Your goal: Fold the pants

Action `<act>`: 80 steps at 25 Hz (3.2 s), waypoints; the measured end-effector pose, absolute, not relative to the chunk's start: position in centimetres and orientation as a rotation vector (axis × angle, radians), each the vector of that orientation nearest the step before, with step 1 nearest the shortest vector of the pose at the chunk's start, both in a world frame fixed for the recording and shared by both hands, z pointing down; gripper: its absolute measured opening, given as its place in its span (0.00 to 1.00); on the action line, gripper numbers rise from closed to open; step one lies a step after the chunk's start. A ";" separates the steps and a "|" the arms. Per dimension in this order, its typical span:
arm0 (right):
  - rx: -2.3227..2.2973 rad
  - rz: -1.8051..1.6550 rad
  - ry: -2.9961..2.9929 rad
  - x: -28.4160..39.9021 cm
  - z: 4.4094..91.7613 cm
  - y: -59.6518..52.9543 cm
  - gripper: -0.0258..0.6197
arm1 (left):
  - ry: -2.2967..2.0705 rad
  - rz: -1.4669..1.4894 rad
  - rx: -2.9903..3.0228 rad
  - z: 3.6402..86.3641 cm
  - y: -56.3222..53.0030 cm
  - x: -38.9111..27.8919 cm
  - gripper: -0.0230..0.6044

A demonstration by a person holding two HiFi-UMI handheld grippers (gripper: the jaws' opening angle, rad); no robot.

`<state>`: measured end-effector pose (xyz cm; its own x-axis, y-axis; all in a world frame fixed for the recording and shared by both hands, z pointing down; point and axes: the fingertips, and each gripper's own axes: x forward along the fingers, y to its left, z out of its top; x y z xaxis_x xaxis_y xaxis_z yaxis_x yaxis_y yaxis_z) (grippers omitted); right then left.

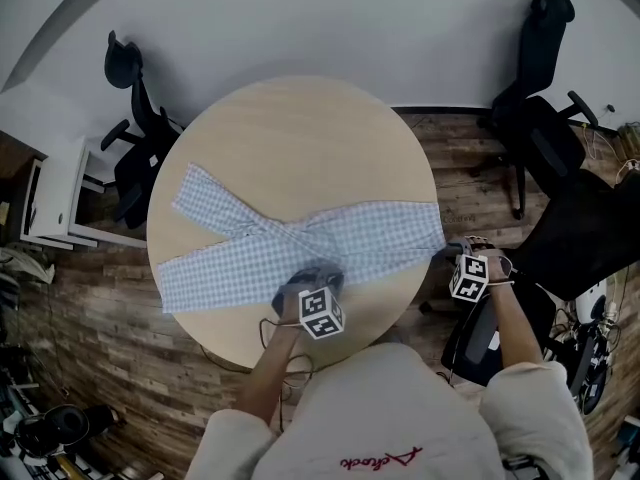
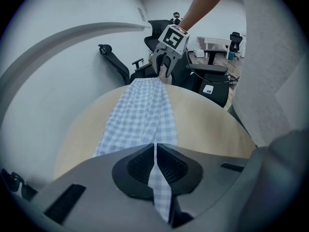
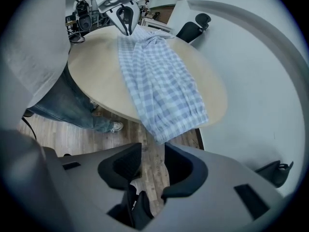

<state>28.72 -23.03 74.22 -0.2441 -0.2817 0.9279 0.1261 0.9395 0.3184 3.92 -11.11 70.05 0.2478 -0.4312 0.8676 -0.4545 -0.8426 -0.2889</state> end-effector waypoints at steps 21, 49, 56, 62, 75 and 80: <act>1.066 0.533 -2.618 8.3 57.8 -12.4 0.09 | -1.652 0.323 2.258 56.4 -0.8 -11.4 0.09; 0.873 0.665 -2.704 -5.5 59.6 -16.5 0.09 | -1.824 0.527 2.135 53.5 -8.3 -26.1 0.09; 1.006 0.672 -2.631 -7.5 61.0 -17.8 0.09 | -1.701 0.630 2.235 55.3 -12.3 -30.3 0.09; 1.123 0.623 -2.520 -10.0 61.8 -18.5 0.09 | -1.485 0.873 2.411 57.8 -16.5 -34.1 0.09; 1.129 0.480 -2.246 -10.5 65.7 -16.6 0.09 | -0.930 1.513 2.635 66.1 -23.5 -37.8 0.10; 1.155 0.486 -2.200 -9.5 66.2 -16.9 0.09 | -0.885 1.716 2.570 67.0 -27.3 -44.1 0.09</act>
<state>-9.50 -16.87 66.17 -0.4410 -0.6113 0.6571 -0.8313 0.5543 -0.0422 -44.07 -27.30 66.96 0.2793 -0.4789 0.8322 -0.4007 -0.8458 -0.3522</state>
